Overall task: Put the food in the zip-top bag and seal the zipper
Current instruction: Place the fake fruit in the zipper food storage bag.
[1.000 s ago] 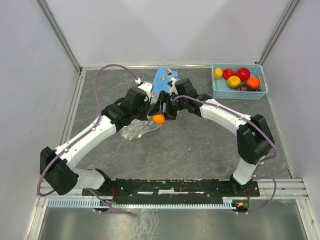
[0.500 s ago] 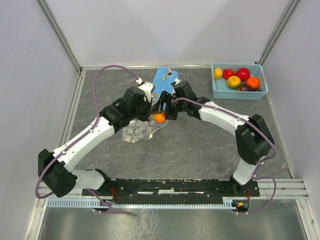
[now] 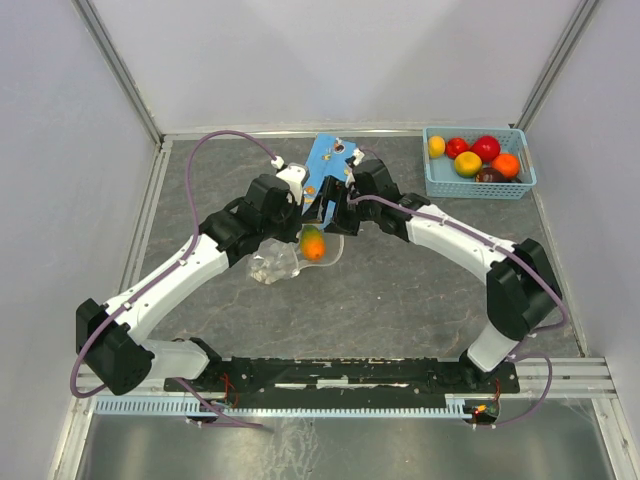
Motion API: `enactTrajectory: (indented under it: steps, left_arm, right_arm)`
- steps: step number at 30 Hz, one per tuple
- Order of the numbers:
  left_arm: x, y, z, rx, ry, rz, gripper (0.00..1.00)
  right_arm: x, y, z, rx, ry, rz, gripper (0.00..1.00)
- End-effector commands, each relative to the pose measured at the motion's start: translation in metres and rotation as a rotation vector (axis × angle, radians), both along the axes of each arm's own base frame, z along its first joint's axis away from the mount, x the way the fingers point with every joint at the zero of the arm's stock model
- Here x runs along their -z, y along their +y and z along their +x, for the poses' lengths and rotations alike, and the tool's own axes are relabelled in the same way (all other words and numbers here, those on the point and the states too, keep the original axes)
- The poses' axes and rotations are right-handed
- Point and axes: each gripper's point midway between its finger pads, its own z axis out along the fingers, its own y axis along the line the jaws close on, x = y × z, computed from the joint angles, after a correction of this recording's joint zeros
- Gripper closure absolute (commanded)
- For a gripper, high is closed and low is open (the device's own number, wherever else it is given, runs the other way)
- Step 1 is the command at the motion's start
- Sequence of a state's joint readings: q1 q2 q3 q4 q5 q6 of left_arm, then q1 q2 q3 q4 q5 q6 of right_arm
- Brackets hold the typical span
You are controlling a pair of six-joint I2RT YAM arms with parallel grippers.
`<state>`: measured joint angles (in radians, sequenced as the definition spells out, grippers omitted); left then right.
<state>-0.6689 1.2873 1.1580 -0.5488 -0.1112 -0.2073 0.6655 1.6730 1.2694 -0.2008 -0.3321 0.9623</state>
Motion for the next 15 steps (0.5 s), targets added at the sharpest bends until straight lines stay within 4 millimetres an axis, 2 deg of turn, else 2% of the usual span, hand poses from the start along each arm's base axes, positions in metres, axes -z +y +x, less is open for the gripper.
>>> enactTrajectory:
  steps: [1,7,10,15]
  left_arm:
    - [-0.02,0.002,0.007,-0.039,-0.065,-0.037,0.97]
    - [-0.019,0.007,0.009,-0.064,-0.068,-0.02,0.97]
    - [-0.019,0.008,0.01,-0.067,-0.069,-0.021,0.97]
    - [-0.02,0.007,0.009,-0.064,-0.068,-0.025,0.97]
  right_arm:
    - [-0.034,-0.005,-0.006,-0.045,-0.113,-0.003,0.12]
    - [-0.035,-0.029,-0.017,-0.073,-0.167,-0.119,0.18]
    - [-0.034,-0.048,-0.023,-0.061,-0.2,-0.193,0.22]
    - [-0.012,-0.072,-0.027,-0.013,-0.19,-0.295,0.29]
